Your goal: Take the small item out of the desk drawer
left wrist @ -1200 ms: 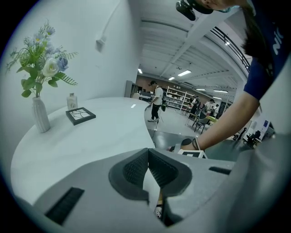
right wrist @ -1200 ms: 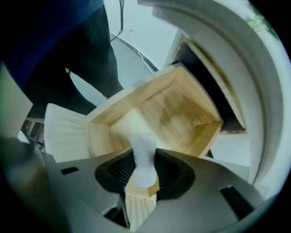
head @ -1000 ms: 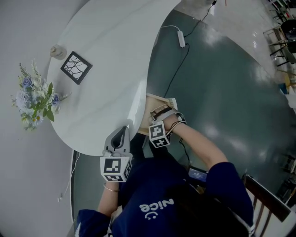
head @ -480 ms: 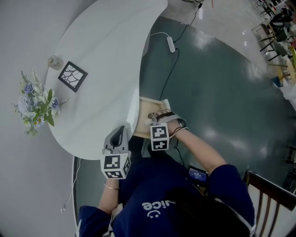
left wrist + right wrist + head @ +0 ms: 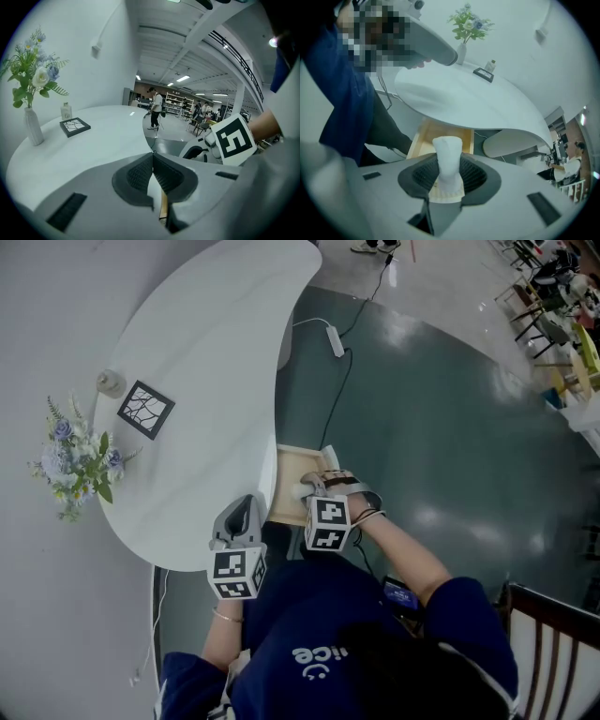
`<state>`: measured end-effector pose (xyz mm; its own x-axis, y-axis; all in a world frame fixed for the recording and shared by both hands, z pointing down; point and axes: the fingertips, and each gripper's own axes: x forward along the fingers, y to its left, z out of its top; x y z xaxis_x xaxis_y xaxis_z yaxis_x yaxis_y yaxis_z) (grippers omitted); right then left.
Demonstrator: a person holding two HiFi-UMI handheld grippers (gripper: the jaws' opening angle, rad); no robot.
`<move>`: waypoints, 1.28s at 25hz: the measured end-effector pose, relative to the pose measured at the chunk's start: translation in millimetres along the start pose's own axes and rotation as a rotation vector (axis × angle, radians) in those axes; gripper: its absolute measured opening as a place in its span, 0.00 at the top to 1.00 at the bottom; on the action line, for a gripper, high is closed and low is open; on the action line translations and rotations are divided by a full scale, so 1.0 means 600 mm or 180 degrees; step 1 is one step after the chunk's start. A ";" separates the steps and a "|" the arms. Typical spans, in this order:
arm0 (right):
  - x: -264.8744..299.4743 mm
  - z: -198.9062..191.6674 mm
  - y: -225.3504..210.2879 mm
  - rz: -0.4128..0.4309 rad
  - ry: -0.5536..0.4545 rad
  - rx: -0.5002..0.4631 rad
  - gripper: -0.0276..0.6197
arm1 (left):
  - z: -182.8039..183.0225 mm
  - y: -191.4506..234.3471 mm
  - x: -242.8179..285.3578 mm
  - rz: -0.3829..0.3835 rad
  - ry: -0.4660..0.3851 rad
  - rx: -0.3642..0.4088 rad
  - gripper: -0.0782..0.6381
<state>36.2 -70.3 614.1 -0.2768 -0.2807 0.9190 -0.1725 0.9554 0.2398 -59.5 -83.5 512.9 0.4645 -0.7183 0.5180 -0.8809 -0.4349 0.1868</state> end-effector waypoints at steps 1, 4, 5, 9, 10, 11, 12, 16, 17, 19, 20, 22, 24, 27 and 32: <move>-0.006 0.003 -0.001 -0.0013 -0.0037 0.0086 0.74 | 0.000 -0.001 0.001 -0.0008 0.0000 0.0009 0.89; -0.026 0.011 -0.006 -0.0064 -0.0155 0.0345 0.74 | 0.000 -0.006 0.004 -0.0041 0.0007 0.0044 0.89; -0.034 0.013 -0.008 -0.0085 -0.0191 0.0427 0.74 | 0.001 -0.009 0.005 -0.0057 0.0007 0.0055 0.89; -0.060 0.014 -0.015 -0.0181 -0.0296 0.0715 0.74 | 0.007 -0.023 0.007 -0.0132 -0.0006 0.0102 0.89; -0.064 0.013 -0.015 -0.0201 -0.0324 0.0802 0.74 | 0.009 -0.027 0.008 -0.0151 -0.0015 0.0115 0.89; -0.069 0.012 -0.016 -0.0221 -0.0356 0.0898 0.74 | 0.011 -0.031 0.009 -0.0168 -0.0024 0.0131 0.89; -0.074 0.012 -0.017 -0.0241 -0.0394 0.1000 0.74 | 0.014 -0.034 0.009 -0.0183 -0.0032 0.0148 0.89; -0.099 0.016 -0.027 -0.0364 -0.0578 0.1412 0.74 | 0.020 -0.042 0.010 -0.0237 -0.0060 0.0207 0.89; -0.105 0.017 -0.030 -0.0407 -0.0620 0.1494 0.74 | 0.020 -0.043 0.011 -0.0249 -0.0063 0.0219 0.89; -0.119 0.016 -0.038 -0.0504 -0.0687 0.1632 0.74 | 0.022 -0.048 0.012 -0.0274 -0.0060 0.0245 0.89; -0.126 0.014 -0.042 -0.0553 -0.0716 0.1697 0.74 | 0.023 -0.052 0.012 -0.0292 -0.0058 0.0261 0.89; -0.142 0.010 -0.051 -0.0652 -0.0779 0.1827 0.74 | 0.029 -0.063 0.013 -0.0345 -0.0064 0.0305 0.89; -0.158 0.004 -0.060 -0.0750 -0.0848 0.1967 0.74 | 0.036 -0.076 0.015 -0.0413 -0.0079 0.0354 0.89; -0.178 -0.009 -0.070 -0.0864 -0.0918 0.2232 0.74 | 0.045 -0.089 0.018 -0.0486 -0.0108 0.0415 0.89; -0.205 -0.031 -0.083 -0.0990 -0.1044 0.2691 0.74 | 0.064 -0.102 0.023 -0.0543 -0.0154 0.0434 0.89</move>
<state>96.2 -81.4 495.0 -0.3324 -0.6450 0.6881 -0.8725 0.4873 0.0353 4.6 -87.8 476.6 0.6124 -0.6518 0.4473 -0.7702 -0.6193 0.1521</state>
